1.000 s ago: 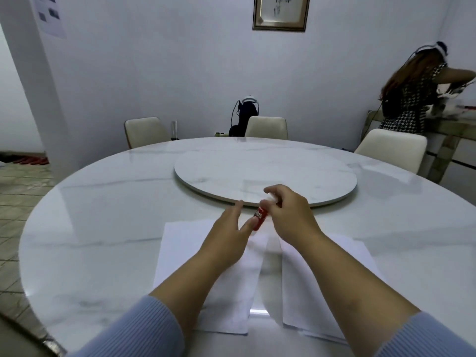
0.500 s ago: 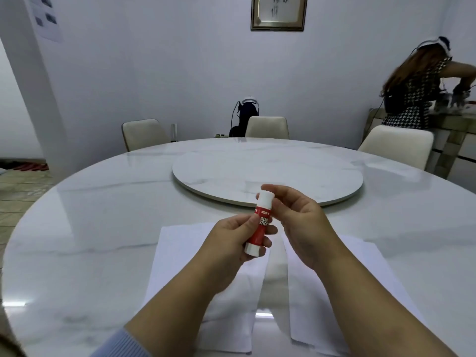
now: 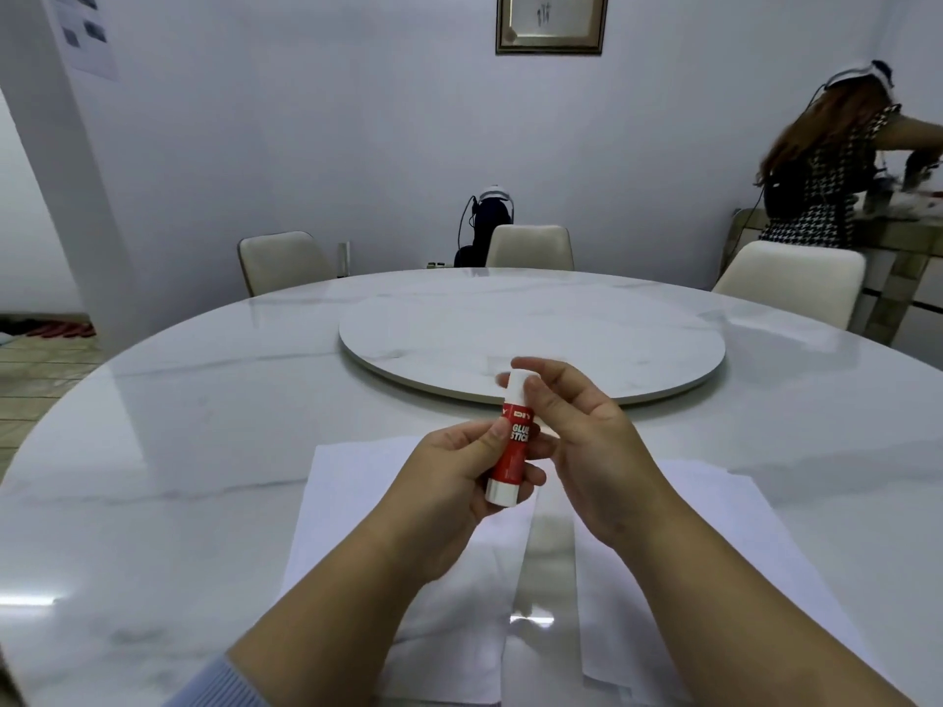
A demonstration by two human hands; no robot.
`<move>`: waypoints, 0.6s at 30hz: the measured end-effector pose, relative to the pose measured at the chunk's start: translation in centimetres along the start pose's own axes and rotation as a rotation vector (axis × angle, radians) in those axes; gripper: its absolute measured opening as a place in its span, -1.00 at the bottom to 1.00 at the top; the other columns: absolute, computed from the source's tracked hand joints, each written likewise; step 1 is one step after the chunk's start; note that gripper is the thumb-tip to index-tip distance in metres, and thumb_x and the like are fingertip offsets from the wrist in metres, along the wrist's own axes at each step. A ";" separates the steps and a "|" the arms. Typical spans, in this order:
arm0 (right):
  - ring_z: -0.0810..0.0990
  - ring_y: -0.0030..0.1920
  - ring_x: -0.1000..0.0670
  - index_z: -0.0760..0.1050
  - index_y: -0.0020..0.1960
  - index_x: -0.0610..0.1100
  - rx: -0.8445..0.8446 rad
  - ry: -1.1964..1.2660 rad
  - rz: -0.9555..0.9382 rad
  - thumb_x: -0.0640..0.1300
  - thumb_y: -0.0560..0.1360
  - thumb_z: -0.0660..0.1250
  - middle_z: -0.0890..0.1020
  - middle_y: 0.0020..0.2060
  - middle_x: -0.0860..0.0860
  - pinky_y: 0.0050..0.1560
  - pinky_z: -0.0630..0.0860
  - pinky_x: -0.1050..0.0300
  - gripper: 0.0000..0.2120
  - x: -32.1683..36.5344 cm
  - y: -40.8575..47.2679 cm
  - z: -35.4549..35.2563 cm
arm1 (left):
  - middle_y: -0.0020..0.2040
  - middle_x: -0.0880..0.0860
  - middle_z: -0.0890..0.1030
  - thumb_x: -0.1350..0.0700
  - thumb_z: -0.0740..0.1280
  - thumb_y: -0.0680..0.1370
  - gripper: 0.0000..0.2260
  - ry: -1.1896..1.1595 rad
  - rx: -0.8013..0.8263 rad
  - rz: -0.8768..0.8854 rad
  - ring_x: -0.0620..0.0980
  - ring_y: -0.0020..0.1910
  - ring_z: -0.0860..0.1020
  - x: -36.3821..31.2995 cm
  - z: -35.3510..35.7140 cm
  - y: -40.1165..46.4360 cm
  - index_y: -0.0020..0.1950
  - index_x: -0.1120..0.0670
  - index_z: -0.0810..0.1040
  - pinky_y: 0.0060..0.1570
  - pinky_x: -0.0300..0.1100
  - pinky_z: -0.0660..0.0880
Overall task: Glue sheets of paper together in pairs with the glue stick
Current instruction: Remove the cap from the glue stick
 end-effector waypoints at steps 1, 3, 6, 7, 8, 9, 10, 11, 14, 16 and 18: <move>0.55 -0.29 0.09 0.62 -0.04 0.00 -0.027 -0.013 -0.012 0.04 0.33 0.41 0.63 -0.24 0.07 -0.32 0.48 0.18 -0.77 0.3 -0.1 -0.2 | -0.09 0.16 0.69 0.00 0.28 0.44 -0.72 0.015 0.007 0.000 0.01 -0.25 0.64 0.0 0.1 -0.1 -0.02 0.13 0.66 -0.24 -0.20 0.56; 0.54 -0.38 0.12 0.65 -0.09 -0.01 -0.062 -0.005 -0.009 0.02 0.23 0.46 0.58 -0.37 0.10 -0.39 0.48 0.23 -0.74 0.4 -0.1 -0.7 | -0.11 0.15 0.69 0.00 0.28 0.44 -0.73 0.033 0.023 -0.001 0.01 -0.24 0.64 0.0 0.3 -0.2 -0.03 0.12 0.67 -0.23 -0.20 0.56; 0.59 -0.27 0.03 0.65 0.00 0.01 -0.006 0.040 0.029 -0.04 0.33 0.41 0.68 -0.21 -0.02 -0.27 0.54 0.15 -0.75 0.2 -0.1 -0.8 | -0.13 0.14 0.69 0.00 0.27 0.45 -0.73 0.030 0.038 0.003 0.01 -0.24 0.64 -0.1 0.5 -0.3 -0.06 0.11 0.68 -0.22 -0.20 0.57; 0.61 -0.22 0.00 0.62 0.05 0.05 0.011 0.046 0.033 -0.06 0.40 0.36 0.71 -0.13 -0.07 -0.23 0.55 0.13 -0.77 0.2 -0.2 -0.7 | -0.13 0.14 0.69 0.01 0.27 0.45 -0.73 0.023 0.042 0.004 0.01 -0.24 0.64 -0.2 0.5 -0.3 -0.07 0.11 0.69 -0.21 -0.20 0.57; 0.60 -0.19 -0.02 0.60 0.07 0.07 0.023 0.040 0.031 -0.08 0.46 0.32 0.72 -0.09 -0.08 -0.24 0.54 0.12 -0.79 0.3 -0.3 -0.6 | -0.13 0.14 0.69 0.01 0.26 0.45 -0.73 0.012 0.046 0.006 0.02 -0.23 0.64 -0.3 0.6 -0.3 -0.07 0.11 0.69 -0.21 -0.20 0.57; 0.59 -0.19 -0.04 0.59 0.07 0.06 0.024 0.026 0.026 -0.07 0.49 0.30 0.73 -0.07 -0.07 -0.29 0.51 0.11 -0.81 0.4 -0.3 -0.5 | -0.12 0.14 0.69 0.01 0.26 0.46 -0.73 0.002 0.049 0.009 0.03 -0.23 0.64 -0.3 0.7 -0.3 -0.06 0.12 0.69 -0.20 -0.19 0.57; 0.57 -0.22 -0.03 0.60 0.03 0.05 0.015 0.009 0.014 -0.04 0.46 0.33 0.73 -0.10 0.00 -0.36 0.48 0.14 -0.83 0.5 -0.3 -0.5 | -0.11 0.14 0.69 0.01 0.26 0.46 -0.73 0.001 0.048 0.013 0.04 -0.21 0.65 -0.3 0.7 -0.3 -0.06 0.12 0.69 -0.19 -0.19 0.57; 0.56 -0.26 0.02 0.62 -0.02 0.04 -0.008 -0.009 0.001 0.01 0.38 0.40 0.71 -0.18 0.08 -0.41 0.46 0.17 -0.81 0.6 -0.4 -0.4 | -0.11 0.14 0.69 0.00 0.26 0.45 -0.73 0.012 0.044 0.013 0.05 -0.20 0.66 -0.3 0.8 -0.3 -0.07 0.11 0.69 -0.18 -0.19 0.58; 0.55 -0.35 0.11 0.66 -0.10 0.02 -0.069 -0.031 -0.002 0.01 0.24 0.48 0.62 -0.32 0.10 -0.39 0.48 0.23 -0.76 0.6 -0.3 -1.1 | -0.11 0.13 0.70 0.00 0.25 0.45 -0.73 0.033 0.041 0.006 0.06 -0.17 0.67 0.0 0.8 -0.4 -0.07 0.08 0.69 -0.17 -0.19 0.57; 0.58 -0.29 0.05 0.65 0.01 0.06 -0.032 0.012 0.030 -0.07 0.40 0.39 0.70 -0.18 -0.01 -0.36 0.49 0.19 -0.80 0.3 -0.4 -0.9 | -0.12 0.15 0.69 0.02 0.25 0.46 -0.72 0.002 0.044 0.003 0.07 -0.17 0.66 -0.1 0.8 -0.3 -0.06 0.13 0.69 -0.19 -0.19 0.57; 0.58 -0.28 -0.01 0.61 0.05 0.10 0.010 0.026 0.044 -0.07 0.49 0.30 0.73 -0.09 -0.09 -0.39 0.47 0.16 -0.81 0.2 -0.5 -0.4 | -0.12 0.16 0.68 0.03 0.26 0.47 -0.71 -0.041 0.051 -0.004 0.08 -0.19 0.65 -0.1 0.9 -0.3 -0.03 0.19 0.67 -0.20 -0.18 0.57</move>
Point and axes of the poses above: each hand's wrist, its own y-axis towards the middle knuckle, its own z-axis out of the palm, x = y × z, the point moved 10 cm from there along y, towards the middle knuckle
